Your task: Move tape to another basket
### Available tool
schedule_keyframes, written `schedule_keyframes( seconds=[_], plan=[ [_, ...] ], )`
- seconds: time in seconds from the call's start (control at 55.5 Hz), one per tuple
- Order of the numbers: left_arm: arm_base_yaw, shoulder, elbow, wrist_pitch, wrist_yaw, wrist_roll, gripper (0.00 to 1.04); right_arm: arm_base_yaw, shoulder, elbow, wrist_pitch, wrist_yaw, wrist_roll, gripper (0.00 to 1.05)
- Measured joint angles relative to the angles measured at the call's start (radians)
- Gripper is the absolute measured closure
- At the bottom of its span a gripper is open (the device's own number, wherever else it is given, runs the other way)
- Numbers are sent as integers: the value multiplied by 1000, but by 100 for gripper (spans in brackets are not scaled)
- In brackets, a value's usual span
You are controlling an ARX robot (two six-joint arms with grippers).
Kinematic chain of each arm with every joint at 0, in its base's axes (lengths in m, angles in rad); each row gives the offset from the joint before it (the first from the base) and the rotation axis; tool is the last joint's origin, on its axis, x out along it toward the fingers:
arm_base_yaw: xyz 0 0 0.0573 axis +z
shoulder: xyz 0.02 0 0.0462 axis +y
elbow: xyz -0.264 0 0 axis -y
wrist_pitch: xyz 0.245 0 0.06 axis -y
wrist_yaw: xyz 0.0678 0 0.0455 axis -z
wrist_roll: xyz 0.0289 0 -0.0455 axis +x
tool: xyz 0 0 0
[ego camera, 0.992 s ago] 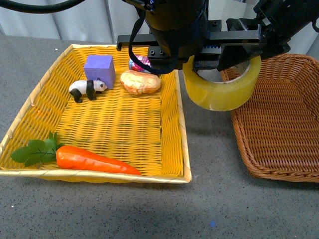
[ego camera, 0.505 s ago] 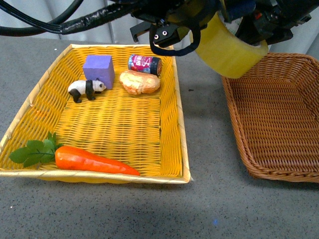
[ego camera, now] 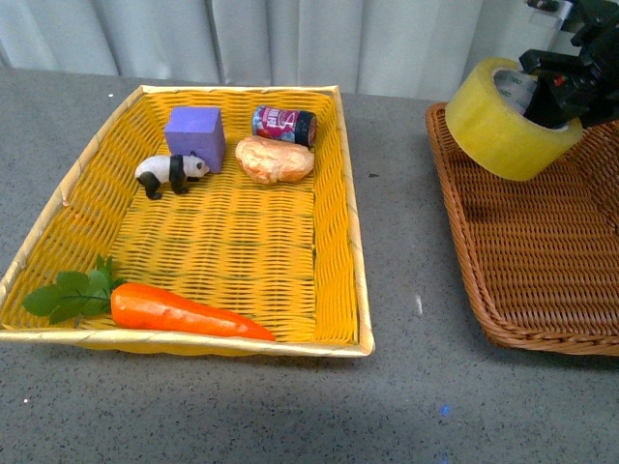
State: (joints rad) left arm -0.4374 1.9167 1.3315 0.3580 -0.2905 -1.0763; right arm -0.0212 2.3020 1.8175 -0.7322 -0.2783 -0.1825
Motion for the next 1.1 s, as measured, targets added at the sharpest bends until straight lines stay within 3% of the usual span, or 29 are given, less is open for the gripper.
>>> schedule_keyframes(
  seconds=[0.361,0.685,0.883,1.01,1.1],
  plan=[
    [51,55,1,-156,-464,365,7,-66,-15,-172,87,119,-47,89],
    [63,55,12,-205,-498,435,7,-82,-15,-246,176,157,-74,88],
    [70,42,12,-214,-506,457,7,-99,-62,-348,343,167,-71,54],
    [78,22,10,-175,-532,508,7,-137,-218,-490,591,228,-27,23],
    [82,16,11,-176,-541,518,7,-158,-324,-581,722,257,-14,7]
  ],
)
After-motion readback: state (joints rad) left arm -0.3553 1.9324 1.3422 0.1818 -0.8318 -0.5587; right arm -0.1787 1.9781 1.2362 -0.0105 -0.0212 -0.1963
